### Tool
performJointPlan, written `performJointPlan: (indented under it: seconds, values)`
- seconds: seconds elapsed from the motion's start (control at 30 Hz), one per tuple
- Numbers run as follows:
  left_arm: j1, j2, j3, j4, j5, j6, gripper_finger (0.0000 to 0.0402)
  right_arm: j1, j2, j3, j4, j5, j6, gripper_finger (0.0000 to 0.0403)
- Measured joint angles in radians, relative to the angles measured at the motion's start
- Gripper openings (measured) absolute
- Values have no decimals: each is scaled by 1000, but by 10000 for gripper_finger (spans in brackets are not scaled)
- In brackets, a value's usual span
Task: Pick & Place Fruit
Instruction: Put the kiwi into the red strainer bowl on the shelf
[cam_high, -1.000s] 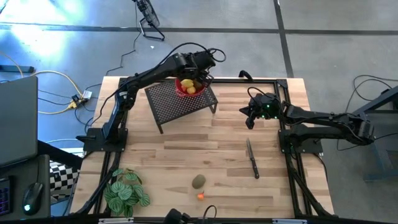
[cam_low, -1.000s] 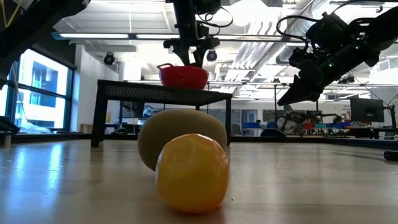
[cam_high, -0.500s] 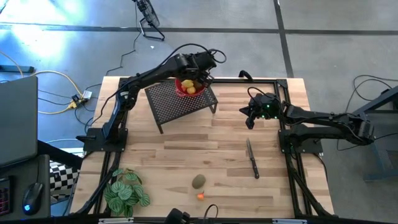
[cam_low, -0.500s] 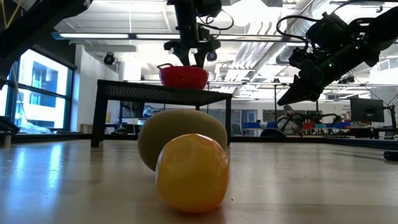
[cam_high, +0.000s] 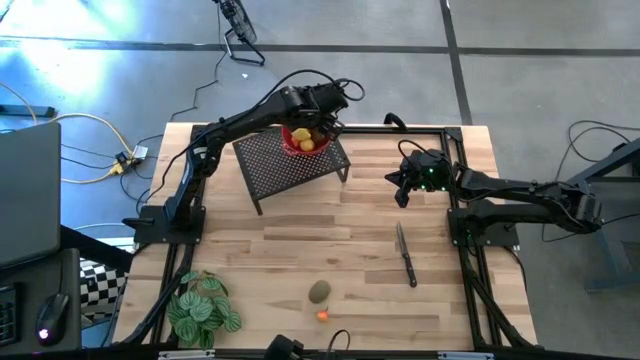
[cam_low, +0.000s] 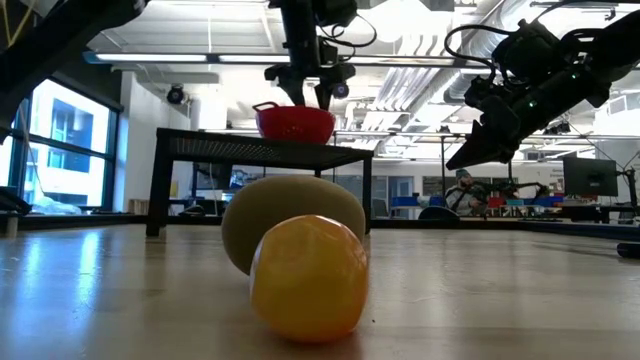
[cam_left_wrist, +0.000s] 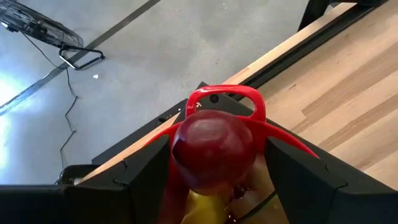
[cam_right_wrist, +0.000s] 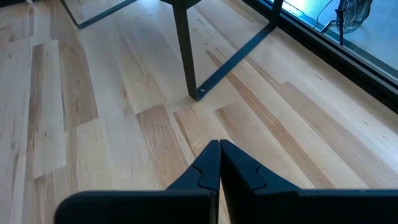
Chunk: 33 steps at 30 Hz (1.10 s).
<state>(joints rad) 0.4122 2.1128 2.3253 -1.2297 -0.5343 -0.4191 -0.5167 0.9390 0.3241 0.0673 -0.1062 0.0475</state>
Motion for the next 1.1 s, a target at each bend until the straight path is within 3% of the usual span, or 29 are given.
performJointPlan:
  seconds: [0.57, 0.73, 0.87, 1.1]
  values:
    - [-8, -95, 31, 33, 11, -1, 255, 0, 0, 0, 4, 0, 0, 2]
    - [-38, -100, 31, 21, 37, 96, 247, 0, 0, 0, 4, 0, 0, 2]
    - [-94, -100, 31, 23, 2, 161, 208, 0, 0, 0, 4, 0, 0, 2]
    - [-179, -121, 31, 5, -52, 187, 94, 0, 0, 0, 3, 0, 0, 2]
